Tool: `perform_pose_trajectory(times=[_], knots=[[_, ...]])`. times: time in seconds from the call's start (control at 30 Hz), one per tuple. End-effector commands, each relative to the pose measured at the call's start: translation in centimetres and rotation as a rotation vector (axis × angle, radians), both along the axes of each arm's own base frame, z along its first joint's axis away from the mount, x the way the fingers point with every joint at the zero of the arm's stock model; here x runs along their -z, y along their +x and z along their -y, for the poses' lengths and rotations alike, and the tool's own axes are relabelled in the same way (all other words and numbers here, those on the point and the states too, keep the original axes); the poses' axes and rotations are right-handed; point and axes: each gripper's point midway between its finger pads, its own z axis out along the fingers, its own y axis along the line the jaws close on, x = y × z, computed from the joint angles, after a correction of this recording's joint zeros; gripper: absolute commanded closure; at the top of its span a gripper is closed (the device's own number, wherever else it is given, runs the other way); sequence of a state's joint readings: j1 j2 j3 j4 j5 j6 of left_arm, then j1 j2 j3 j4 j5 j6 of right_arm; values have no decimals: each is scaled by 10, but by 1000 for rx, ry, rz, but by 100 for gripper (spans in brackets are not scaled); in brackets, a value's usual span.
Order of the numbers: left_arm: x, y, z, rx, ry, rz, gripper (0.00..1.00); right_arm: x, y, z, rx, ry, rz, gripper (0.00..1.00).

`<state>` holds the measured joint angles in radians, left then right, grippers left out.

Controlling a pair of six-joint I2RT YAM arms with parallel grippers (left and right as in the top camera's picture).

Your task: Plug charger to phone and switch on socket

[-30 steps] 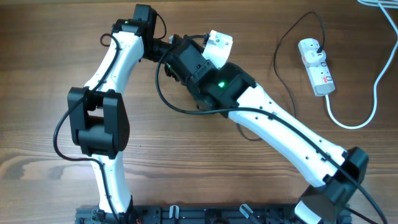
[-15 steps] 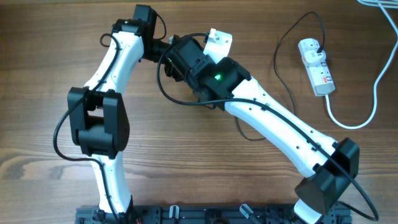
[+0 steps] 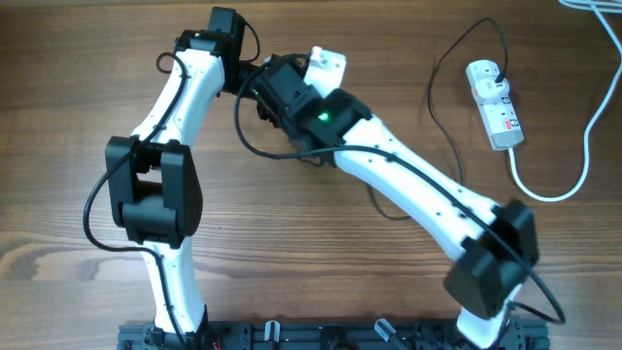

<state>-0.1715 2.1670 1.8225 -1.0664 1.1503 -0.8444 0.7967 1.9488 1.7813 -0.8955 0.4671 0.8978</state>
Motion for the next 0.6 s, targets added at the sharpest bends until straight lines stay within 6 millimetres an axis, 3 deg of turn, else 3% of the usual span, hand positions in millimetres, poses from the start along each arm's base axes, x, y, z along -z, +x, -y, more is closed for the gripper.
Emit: perform_pose_trajectory(times=[0.0,0.1,0.23,0.57], knots=[[-22,-5,3,11,-44,33,27,13,0,-5,-30,-18,-24,49],[-22,-5,3,11,-44,33,27,9,1,-5,-34,-17,-14,75],[-22,-5,3,11,-44,33,27,9,2,0,-20,-38,-7,95],[-22,-5,3,11,-44,33,25,3,3,0,-20,-33,6,96]])
